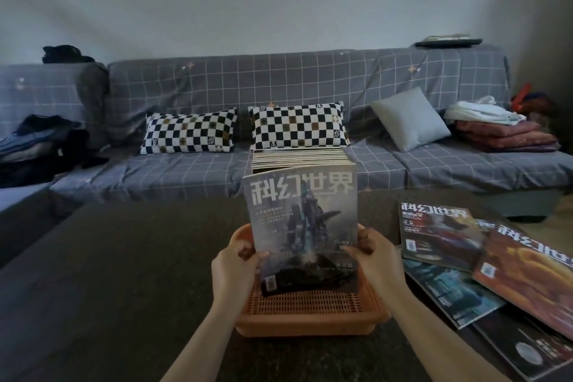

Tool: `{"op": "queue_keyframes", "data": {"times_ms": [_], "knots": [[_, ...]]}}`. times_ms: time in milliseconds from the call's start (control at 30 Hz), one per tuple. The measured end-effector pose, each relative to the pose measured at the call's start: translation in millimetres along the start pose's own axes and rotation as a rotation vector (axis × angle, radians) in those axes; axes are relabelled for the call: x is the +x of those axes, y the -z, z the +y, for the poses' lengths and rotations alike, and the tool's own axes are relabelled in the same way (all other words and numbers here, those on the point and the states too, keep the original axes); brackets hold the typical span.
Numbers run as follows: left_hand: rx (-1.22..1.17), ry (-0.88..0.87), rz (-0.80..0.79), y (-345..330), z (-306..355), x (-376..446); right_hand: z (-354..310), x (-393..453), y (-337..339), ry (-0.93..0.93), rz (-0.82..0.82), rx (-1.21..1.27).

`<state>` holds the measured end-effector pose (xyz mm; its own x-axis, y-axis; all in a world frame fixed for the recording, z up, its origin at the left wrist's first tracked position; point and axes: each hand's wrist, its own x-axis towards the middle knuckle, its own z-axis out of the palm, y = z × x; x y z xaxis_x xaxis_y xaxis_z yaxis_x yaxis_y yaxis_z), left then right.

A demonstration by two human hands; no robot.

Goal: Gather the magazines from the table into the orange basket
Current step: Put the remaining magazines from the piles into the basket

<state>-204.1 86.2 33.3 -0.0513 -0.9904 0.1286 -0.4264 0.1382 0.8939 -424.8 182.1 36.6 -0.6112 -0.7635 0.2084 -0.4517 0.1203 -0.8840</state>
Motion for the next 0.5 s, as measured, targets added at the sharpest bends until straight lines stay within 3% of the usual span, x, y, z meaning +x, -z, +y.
{"op": "queue_keyframes", "data": {"times_ms": [500], "knots": [[0.002, -0.069, 0.065, -11, -7, 19, 15, 14, -17, 0.004, 0.101, -0.152]]}}
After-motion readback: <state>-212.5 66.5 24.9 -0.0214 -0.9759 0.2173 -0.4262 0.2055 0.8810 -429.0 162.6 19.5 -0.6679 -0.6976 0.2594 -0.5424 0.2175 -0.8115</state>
